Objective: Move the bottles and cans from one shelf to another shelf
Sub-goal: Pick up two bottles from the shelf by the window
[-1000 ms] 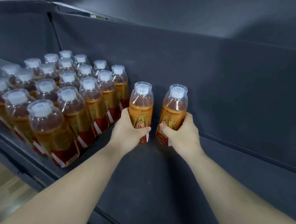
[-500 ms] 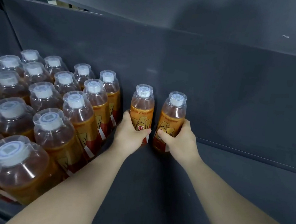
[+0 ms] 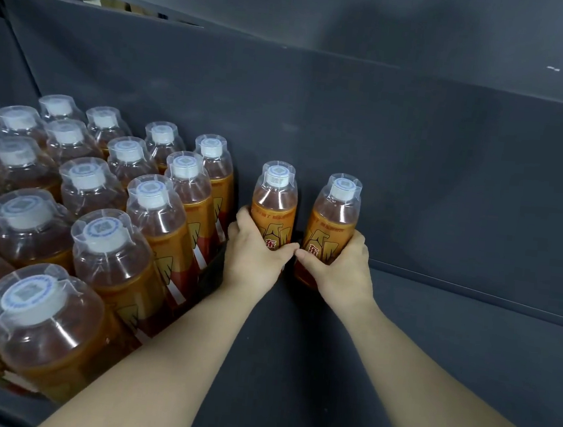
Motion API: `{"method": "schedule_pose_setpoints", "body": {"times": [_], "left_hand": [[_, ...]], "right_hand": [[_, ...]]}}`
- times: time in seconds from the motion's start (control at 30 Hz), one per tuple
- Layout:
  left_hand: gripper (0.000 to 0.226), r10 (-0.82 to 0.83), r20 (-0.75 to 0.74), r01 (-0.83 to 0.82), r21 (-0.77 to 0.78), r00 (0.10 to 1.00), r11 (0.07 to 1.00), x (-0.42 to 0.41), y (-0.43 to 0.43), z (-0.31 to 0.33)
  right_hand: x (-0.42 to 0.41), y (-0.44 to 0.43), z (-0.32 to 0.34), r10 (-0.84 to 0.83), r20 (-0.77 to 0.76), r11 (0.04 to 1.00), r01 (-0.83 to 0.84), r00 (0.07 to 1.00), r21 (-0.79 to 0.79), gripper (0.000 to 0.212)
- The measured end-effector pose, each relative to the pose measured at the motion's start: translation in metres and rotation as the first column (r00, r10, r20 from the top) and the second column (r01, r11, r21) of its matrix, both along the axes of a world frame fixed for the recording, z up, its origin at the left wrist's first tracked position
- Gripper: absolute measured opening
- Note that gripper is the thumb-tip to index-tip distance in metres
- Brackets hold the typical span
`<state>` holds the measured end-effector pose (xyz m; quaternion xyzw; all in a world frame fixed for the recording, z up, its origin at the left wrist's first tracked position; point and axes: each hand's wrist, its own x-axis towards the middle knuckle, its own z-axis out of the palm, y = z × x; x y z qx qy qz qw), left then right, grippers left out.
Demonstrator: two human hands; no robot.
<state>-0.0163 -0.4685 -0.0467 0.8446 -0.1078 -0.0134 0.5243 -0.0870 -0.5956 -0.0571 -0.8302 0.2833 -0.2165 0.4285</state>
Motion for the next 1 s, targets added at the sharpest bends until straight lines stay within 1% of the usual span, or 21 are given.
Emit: {"method": "schedule_pose_setpoints", "body": {"times": [0.07, 0.13, 0.23, 0.4, 0.53, 0.73, 0.87, 1.0], "left_hand": [[0.089, -0.005, 0.014, 0.005, 0.016, 1.0, 1.0, 0.001, -0.001, 0.001], [0.085, -0.019, 0.001, 0.019, 0.004, 1.0, 1.0, 0.001, -0.001, 0.002], [0.087, -0.021, -0.062, 0.018, -0.036, 0.998, 0.999, 0.003, 0.001, 0.004], [0.076, -0.062, -0.102, 0.058, -0.043, 0.993, 0.997, 0.015, 0.001, 0.004], [0.079, -0.051, -0.066, 0.052, 0.021, 0.997, 0.998, 0.02, 0.002, -0.003], [0.081, -0.055, -0.027, 0.056, 0.025, 0.998, 0.998, 0.024, -0.005, -0.007], [0.084, -0.054, -0.017, 0.055, 0.059, 0.998, 0.997, 0.027, -0.008, -0.007], [0.086, -0.046, -0.019, 0.047, 0.089, 0.999, 0.995, 0.027, -0.008, -0.005]], "right_hand": [[0.002, 0.003, 0.002, -0.035, -0.035, 0.999, 0.035, 0.999, -0.016, 0.086], [0.004, 0.004, 0.002, -0.039, -0.031, 0.999, 0.039, 0.999, -0.007, 0.081], [0.006, 0.003, 0.002, -0.022, 0.009, 1.0, 0.022, 1.0, 0.02, 0.079], [0.011, 0.003, -0.004, -0.013, 0.086, 0.993, 0.003, 0.996, 0.118, 0.081], [0.015, 0.004, -0.003, -0.011, 0.058, 0.998, 0.007, 0.998, 0.06, 0.082], [0.017, 0.005, -0.006, -0.001, 0.052, 1.0, 0.0, 0.999, 0.014, 0.079], [0.02, 0.004, -0.008, -0.031, -0.005, 0.997, 0.031, 0.999, -0.067, 0.083], [0.023, 0.008, -0.004, -0.086, -0.029, 0.995, 0.084, 0.996, -0.051, 0.084]]}}
